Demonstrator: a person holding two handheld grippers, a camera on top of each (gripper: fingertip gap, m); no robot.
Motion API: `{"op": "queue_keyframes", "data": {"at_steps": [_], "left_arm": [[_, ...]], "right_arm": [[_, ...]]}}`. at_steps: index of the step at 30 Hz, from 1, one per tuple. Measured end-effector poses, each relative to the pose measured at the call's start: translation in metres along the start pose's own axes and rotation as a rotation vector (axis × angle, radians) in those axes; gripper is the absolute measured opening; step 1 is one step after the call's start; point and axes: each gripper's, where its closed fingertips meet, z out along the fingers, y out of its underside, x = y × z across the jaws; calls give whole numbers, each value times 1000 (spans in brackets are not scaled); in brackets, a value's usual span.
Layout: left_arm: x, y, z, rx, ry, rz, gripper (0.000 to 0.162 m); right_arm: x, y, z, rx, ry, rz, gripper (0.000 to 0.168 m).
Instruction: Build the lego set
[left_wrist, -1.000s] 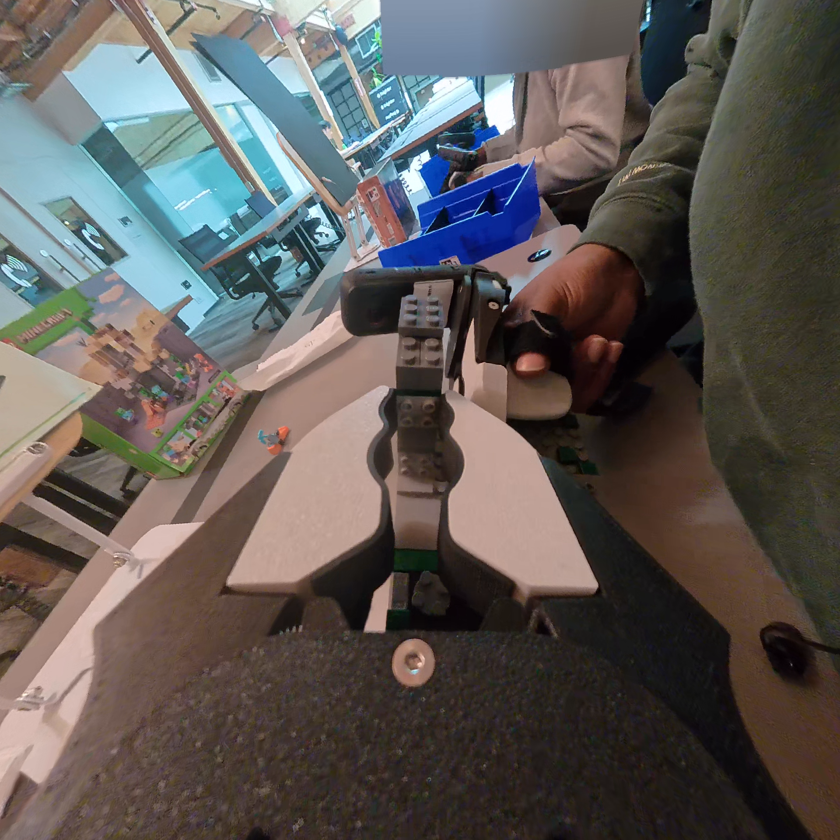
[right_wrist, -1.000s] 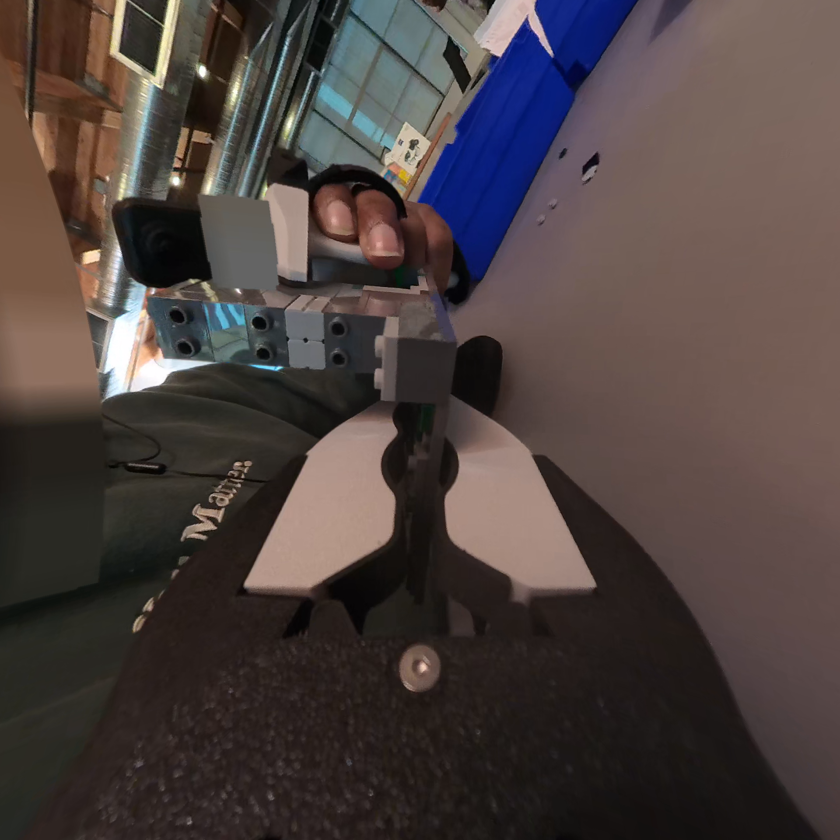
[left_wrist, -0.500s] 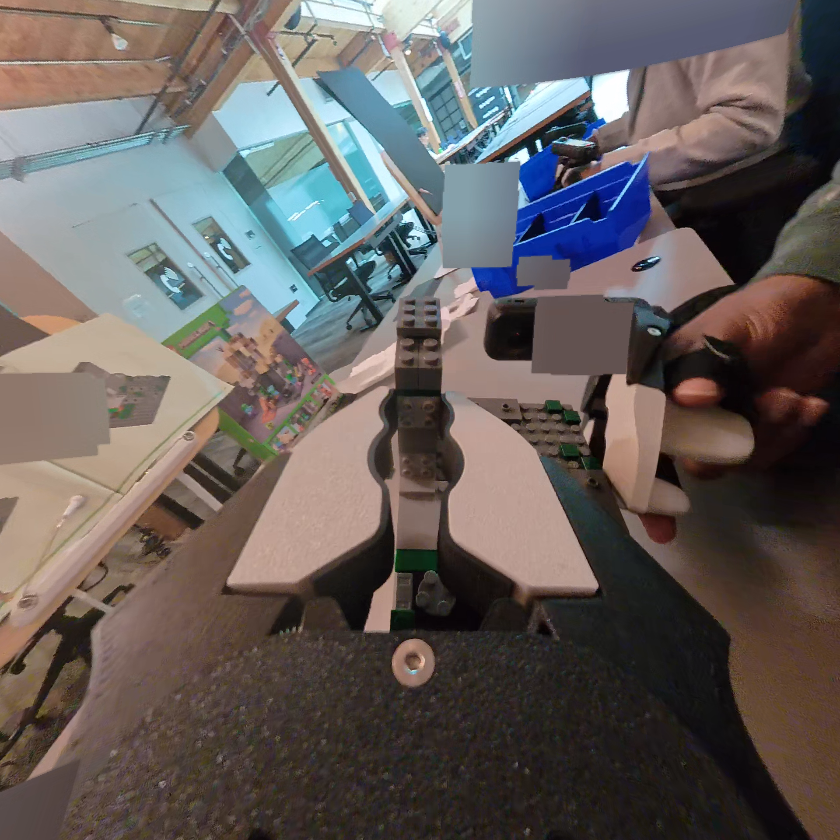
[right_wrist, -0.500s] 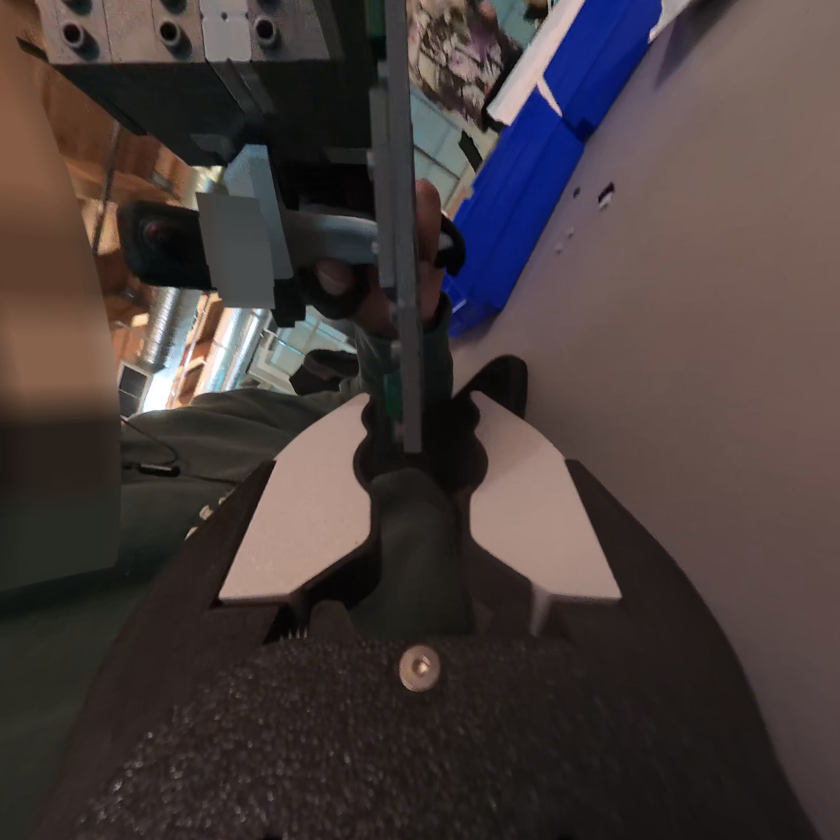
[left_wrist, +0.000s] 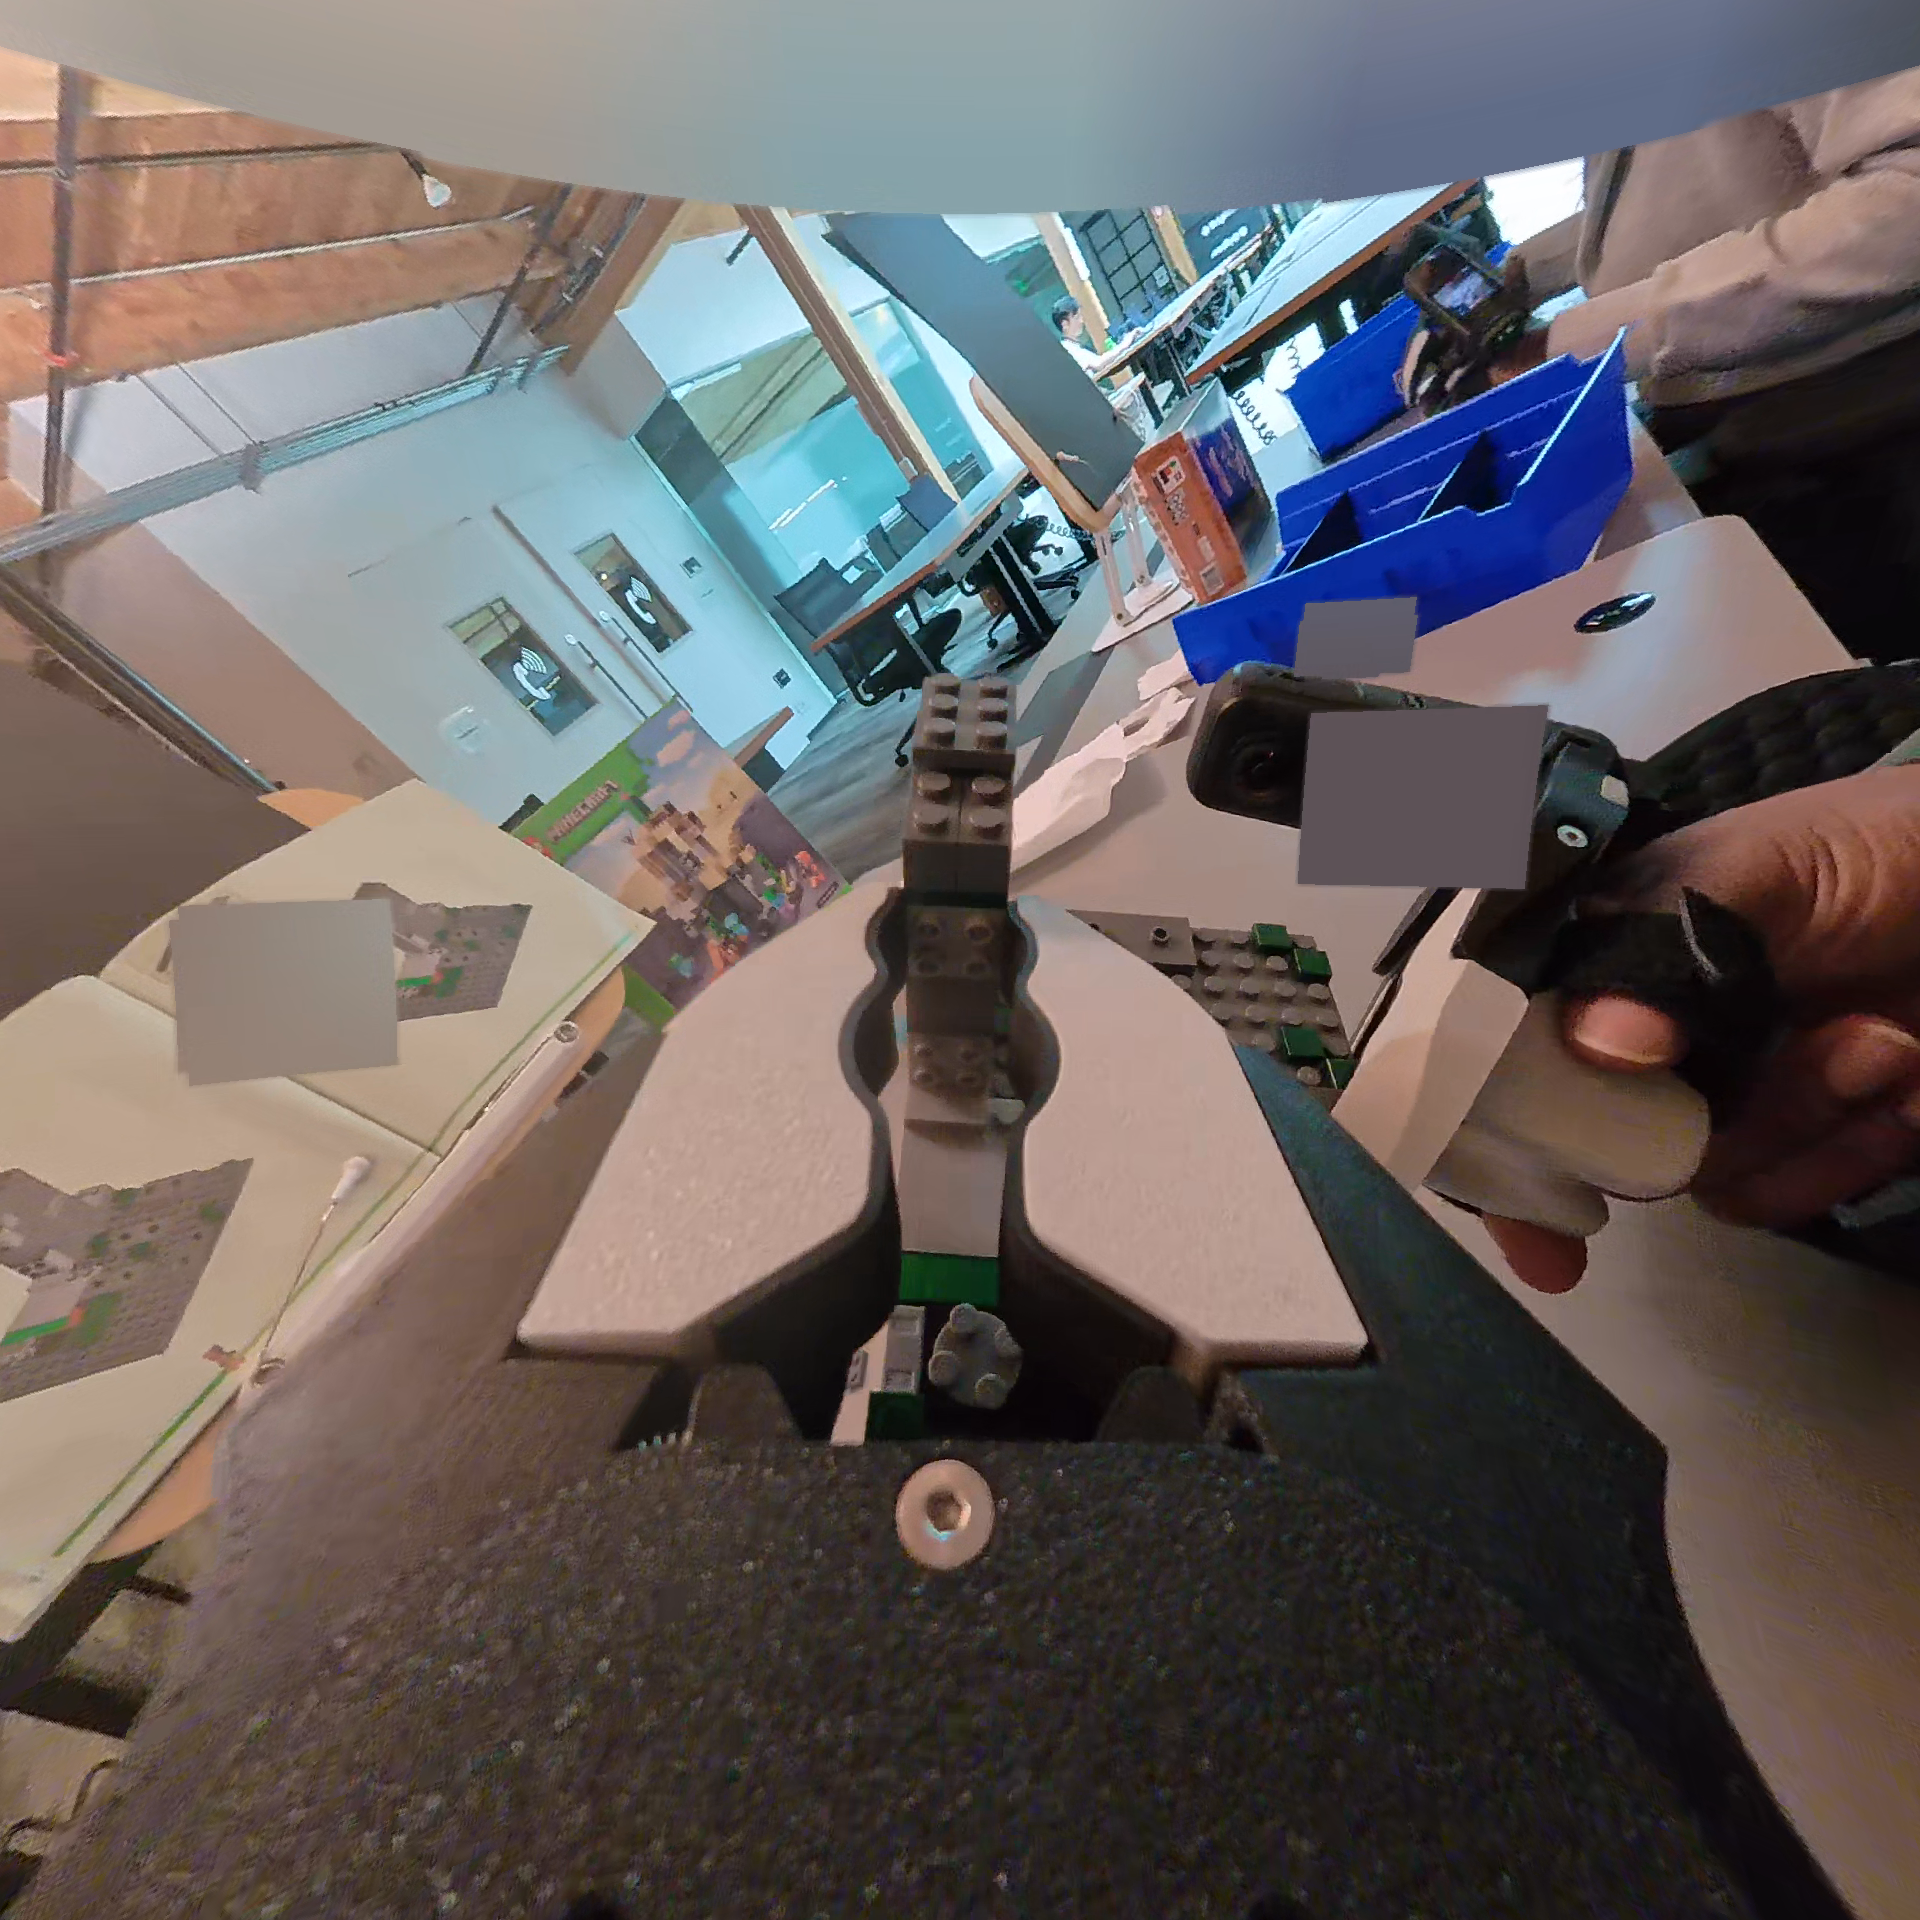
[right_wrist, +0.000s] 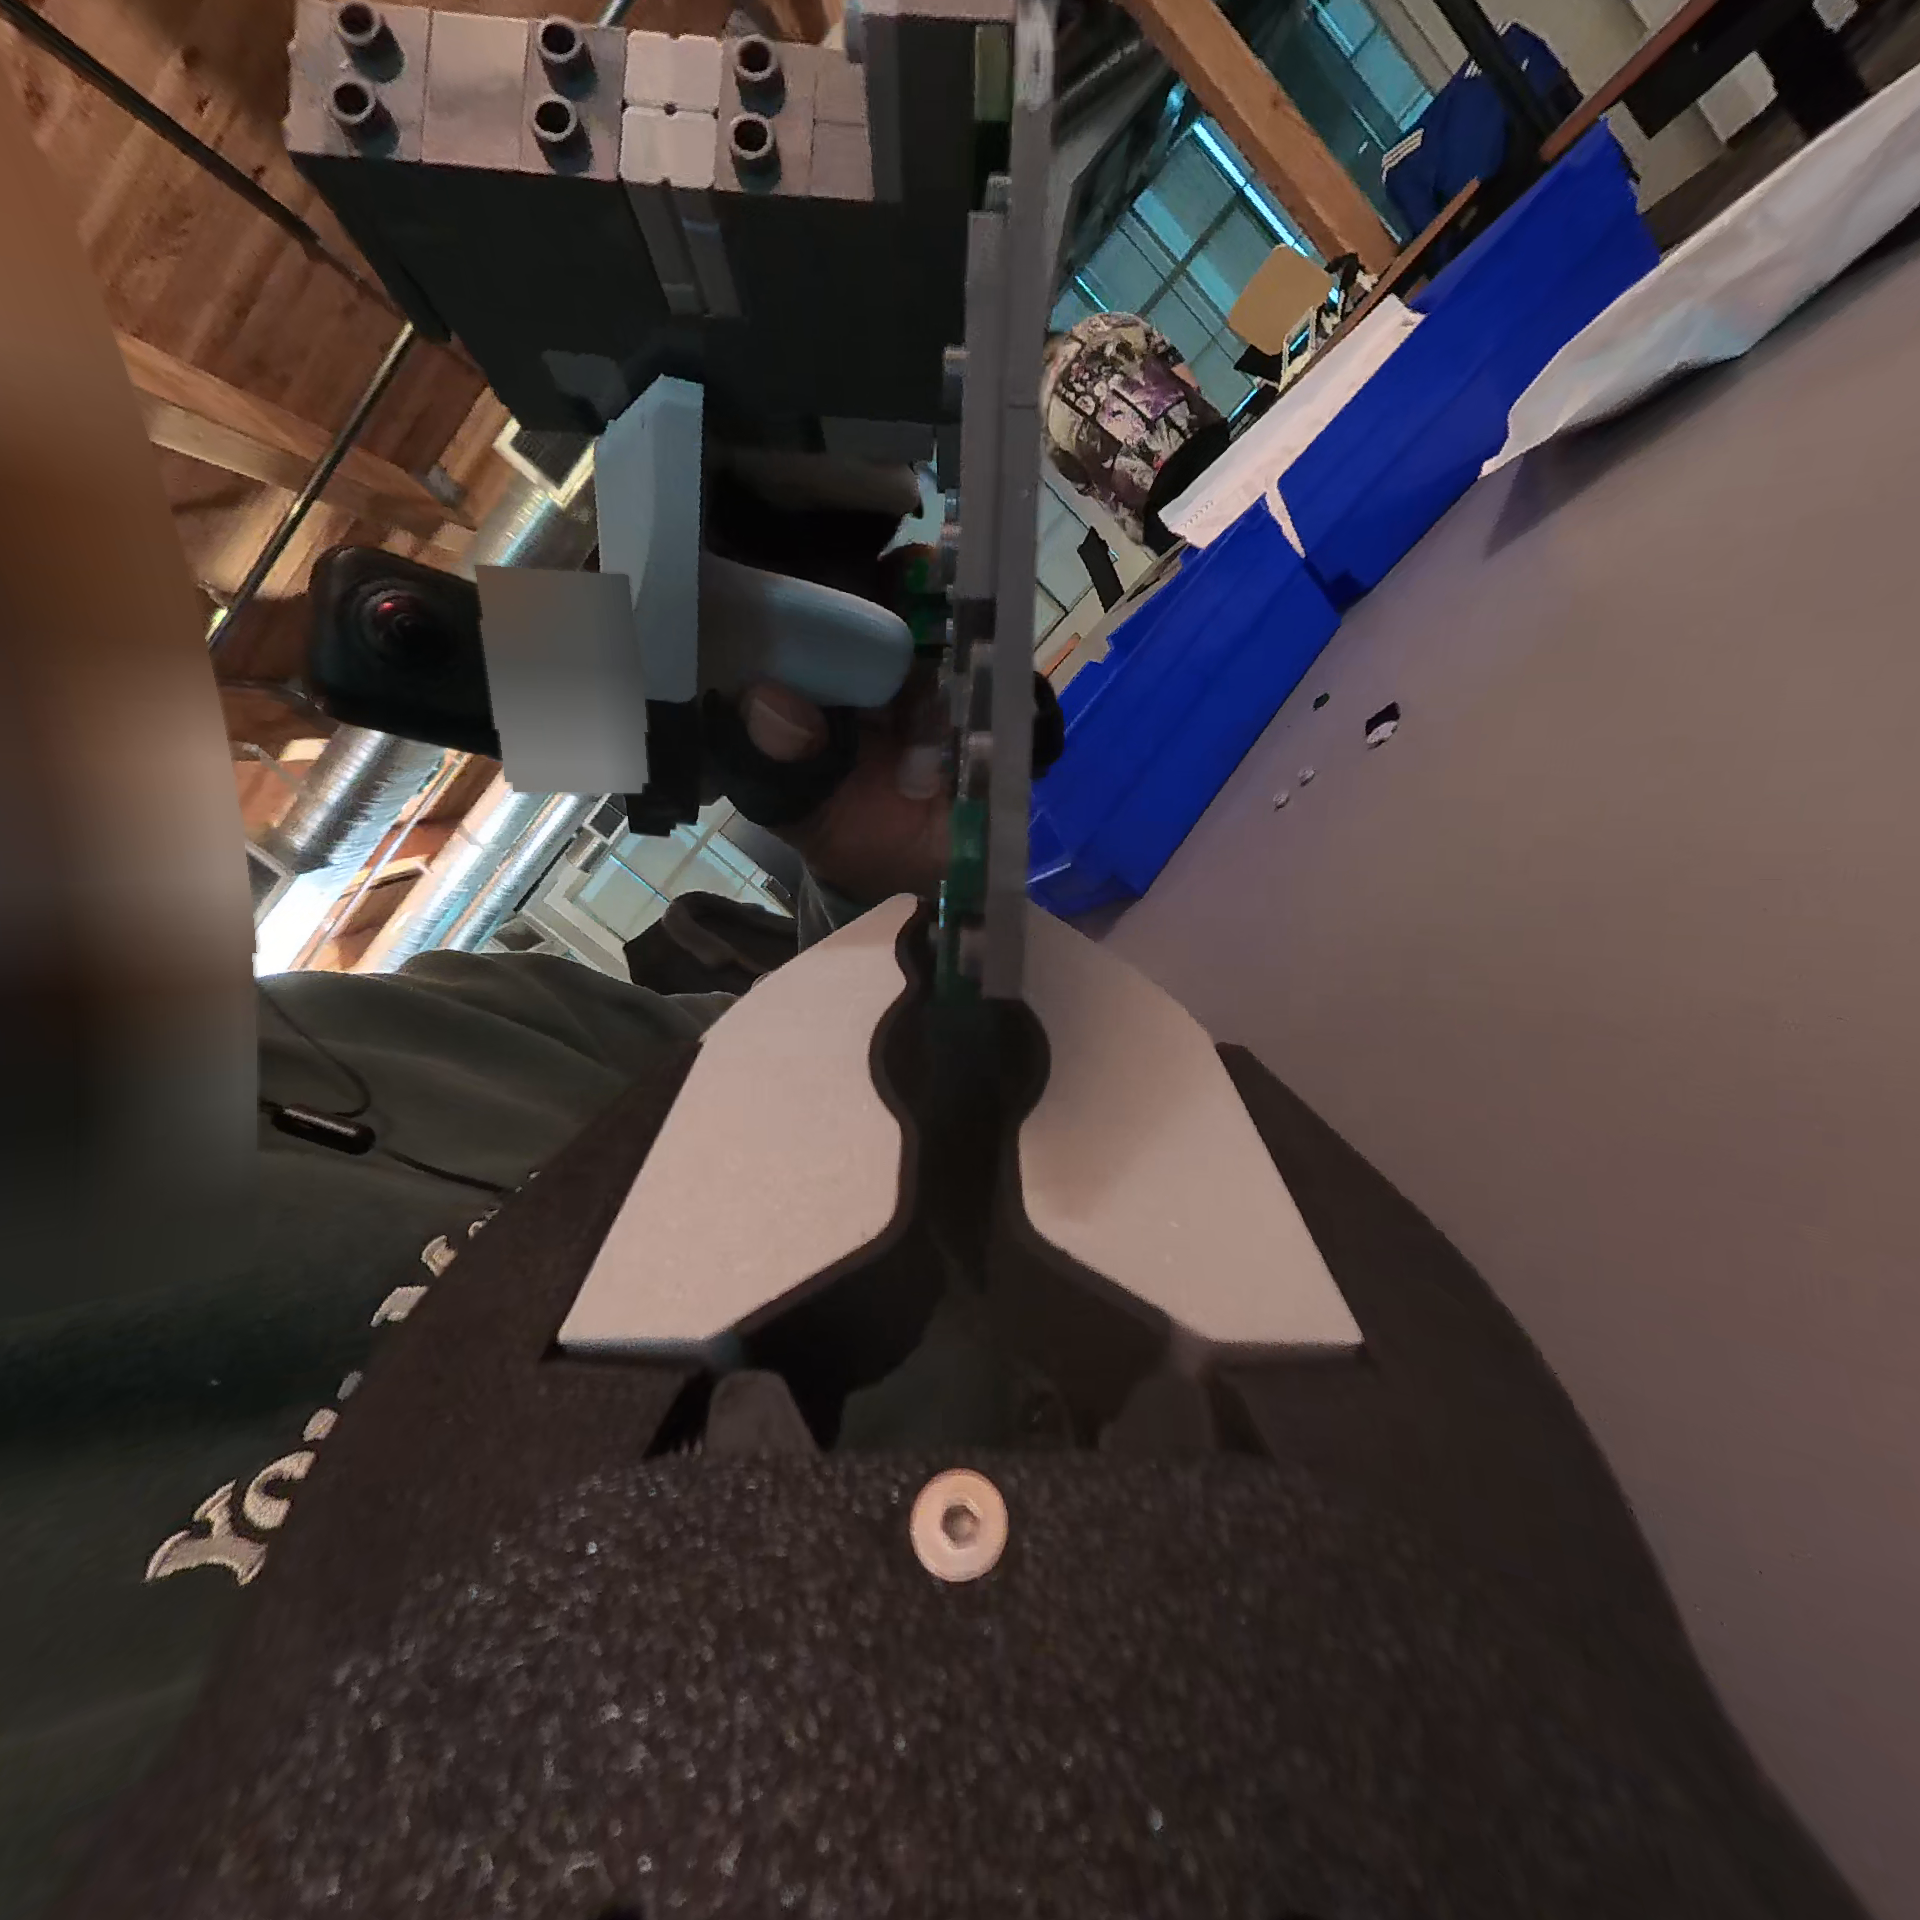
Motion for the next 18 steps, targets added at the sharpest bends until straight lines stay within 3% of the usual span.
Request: {"op": "queue_keyframes", "data": {"at_steps": [8,13,18], "left_arm": [[-2,1,2,-12,-1,4,17],[-8,12,4,-42,-16,-35,17],[-19,24,3,-68,-43,-101,17]], "right_arm": [[2,-3,-2,-33,-6,-37,8],[6,-5,1,-25,-31,52,9],[7,-9,-1,11,-37,81,25]]}}
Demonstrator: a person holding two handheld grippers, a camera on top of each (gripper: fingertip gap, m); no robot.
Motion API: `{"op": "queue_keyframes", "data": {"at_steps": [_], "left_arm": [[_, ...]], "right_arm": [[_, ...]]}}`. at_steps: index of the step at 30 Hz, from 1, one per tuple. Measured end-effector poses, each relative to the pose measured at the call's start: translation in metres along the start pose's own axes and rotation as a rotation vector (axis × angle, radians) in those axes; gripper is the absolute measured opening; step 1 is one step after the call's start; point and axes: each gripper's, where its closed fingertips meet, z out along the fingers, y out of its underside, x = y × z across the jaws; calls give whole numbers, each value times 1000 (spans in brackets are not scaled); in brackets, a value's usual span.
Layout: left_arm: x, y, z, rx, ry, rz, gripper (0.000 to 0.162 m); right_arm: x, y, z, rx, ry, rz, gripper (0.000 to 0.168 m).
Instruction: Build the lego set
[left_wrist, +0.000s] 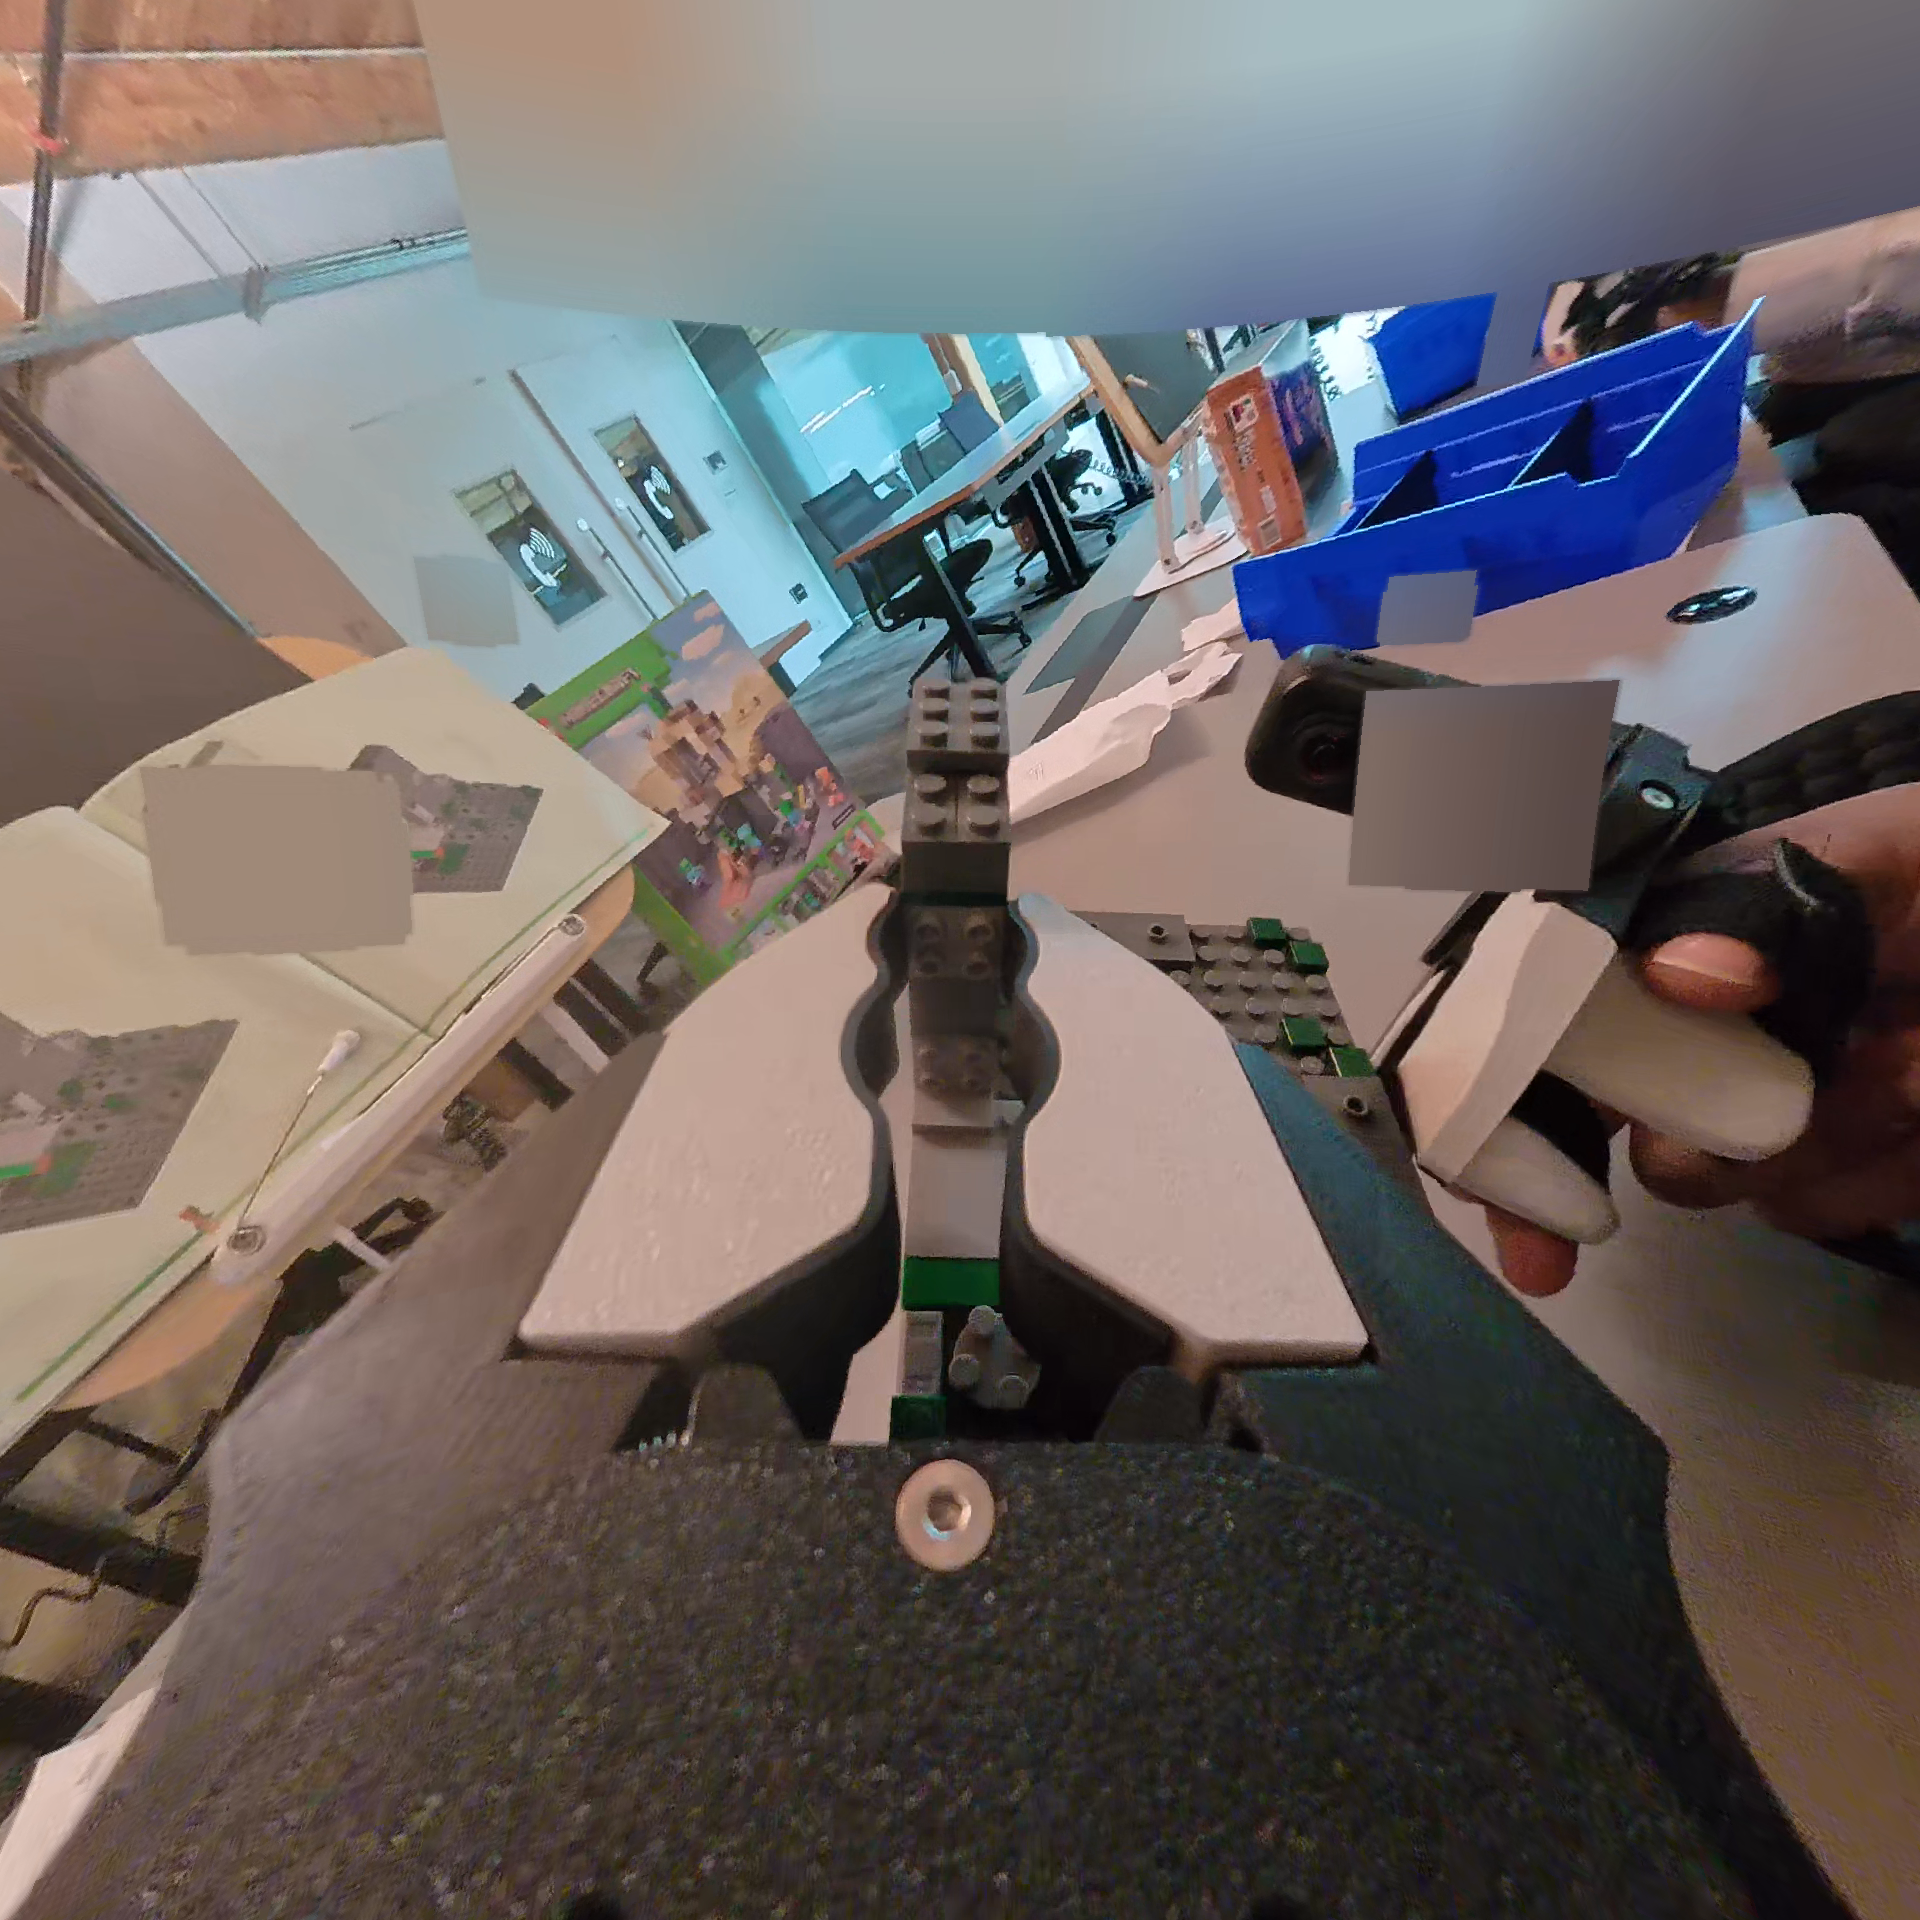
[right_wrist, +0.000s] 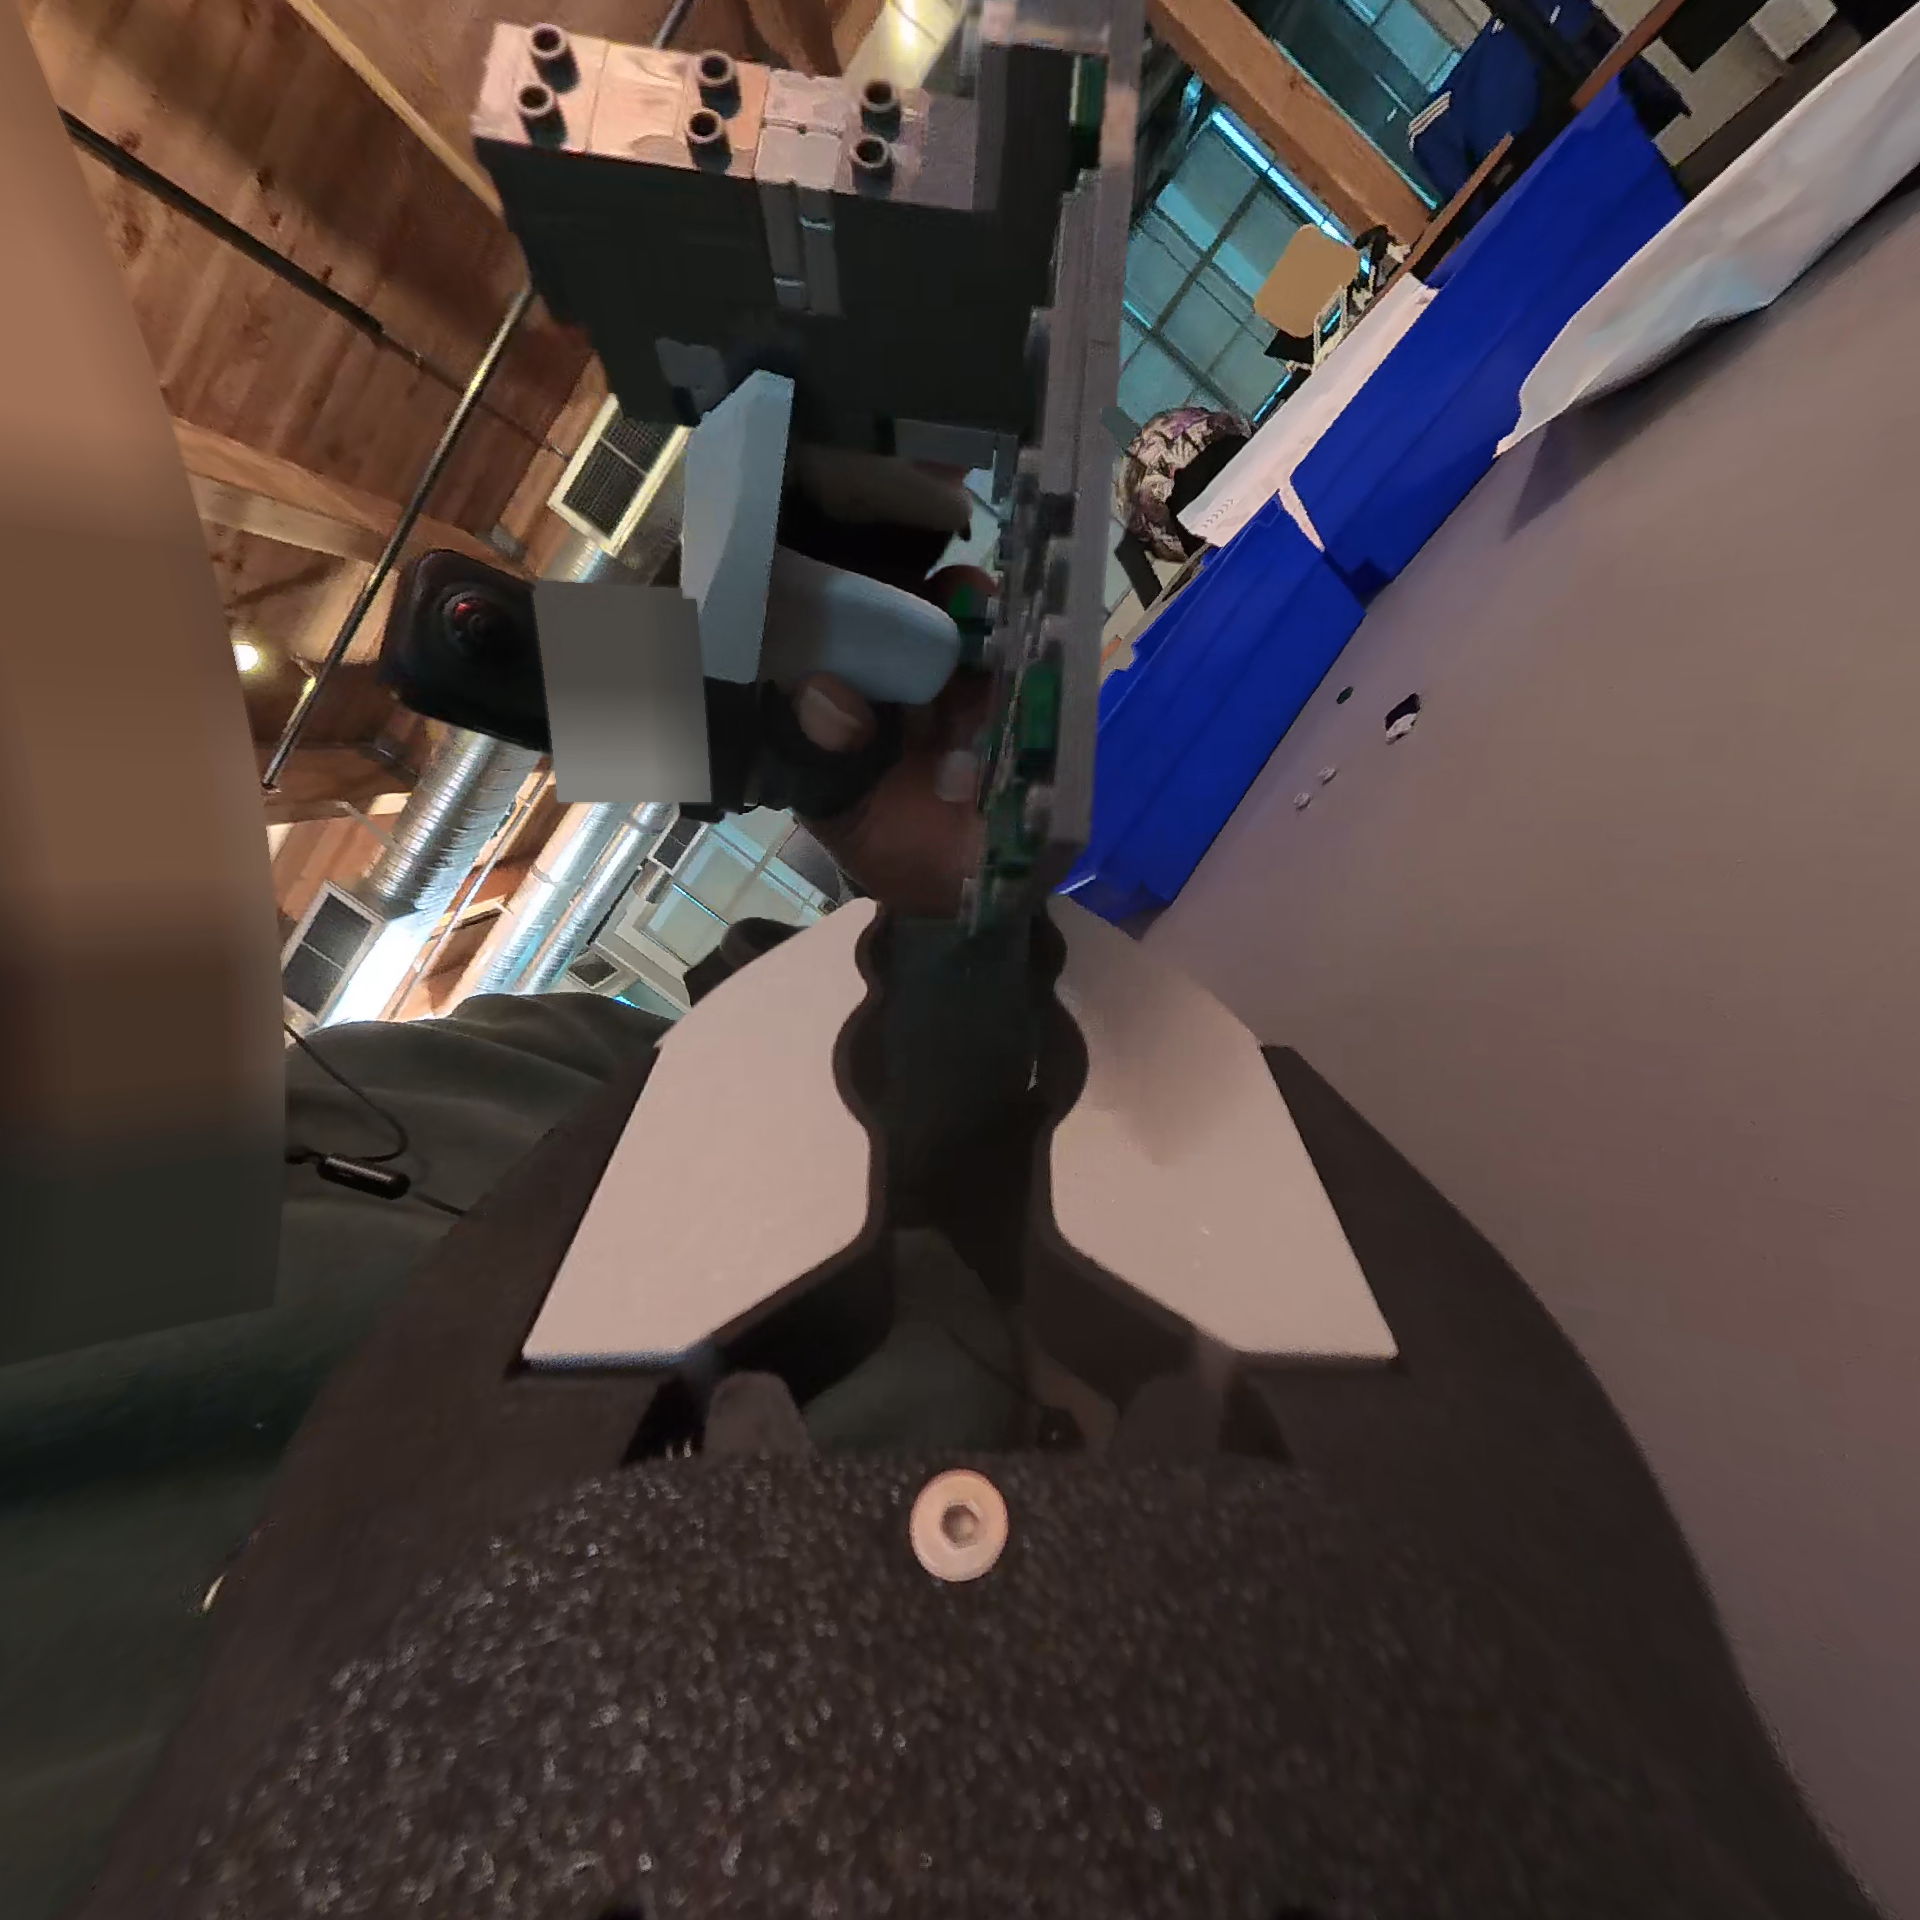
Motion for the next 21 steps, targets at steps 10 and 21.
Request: {"op": "queue_keyframes", "data": {"at_steps": [10,21], "left_arm": [[-1,14,5,-31,-7,-61,17],[-9,7,-7,111,-13,-139,17]], "right_arm": [[17,-6,-1,42,95,38,8],[9,-13,-5,17,124,-15,40]]}}
